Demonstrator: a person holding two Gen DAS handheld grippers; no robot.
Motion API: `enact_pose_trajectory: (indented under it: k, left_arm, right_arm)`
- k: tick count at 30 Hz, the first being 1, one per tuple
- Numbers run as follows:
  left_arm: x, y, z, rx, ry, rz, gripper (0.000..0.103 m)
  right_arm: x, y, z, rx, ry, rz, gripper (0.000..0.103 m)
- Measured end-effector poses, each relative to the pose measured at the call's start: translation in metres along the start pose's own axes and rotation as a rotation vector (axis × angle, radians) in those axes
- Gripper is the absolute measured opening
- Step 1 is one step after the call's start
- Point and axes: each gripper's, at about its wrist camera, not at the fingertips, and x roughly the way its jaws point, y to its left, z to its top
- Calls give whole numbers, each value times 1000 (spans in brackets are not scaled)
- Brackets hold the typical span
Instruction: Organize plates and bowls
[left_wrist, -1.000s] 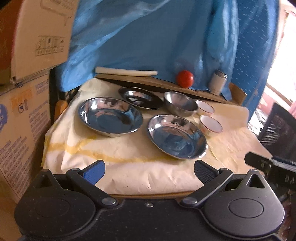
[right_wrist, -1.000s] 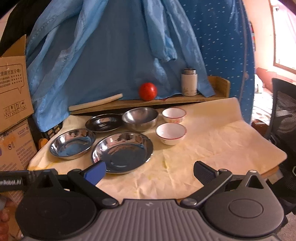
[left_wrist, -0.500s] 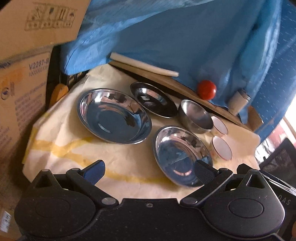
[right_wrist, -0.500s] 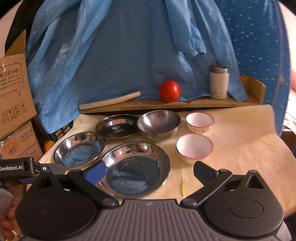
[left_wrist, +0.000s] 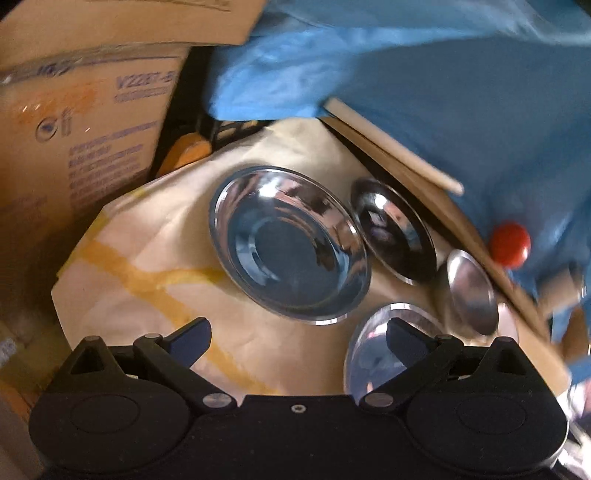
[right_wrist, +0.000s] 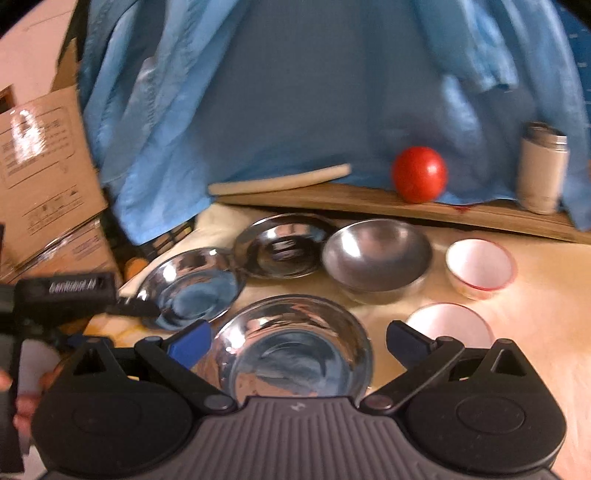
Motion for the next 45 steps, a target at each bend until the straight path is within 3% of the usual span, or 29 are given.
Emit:
enact_pose_trajectory:
  k: [9, 19, 23, 34, 42, 45]
  left_arm:
    - [7, 15, 14, -195, 19, 102, 102]
    - [32, 34, 33, -376, 90, 74, 100]
    - [43, 43, 40, -441, 116, 45, 94]
    - [58, 47, 46, -463, 126, -3, 73]
    - [62, 51, 47, -492, 135, -28, 45]
    - [63, 52, 46, -502, 134, -27, 39]
  right_arm:
    - [31, 0, 21, -33, 77, 136, 103]
    - [83, 18, 42, -26, 178, 222, 103]
    - [102, 26, 48, -28, 194, 227, 99]
    - [146, 34, 50, 15, 265, 202, 80]
    - [166, 38, 50, 24, 300, 187, 64]
    - [170, 38, 49, 21, 309, 179, 58]
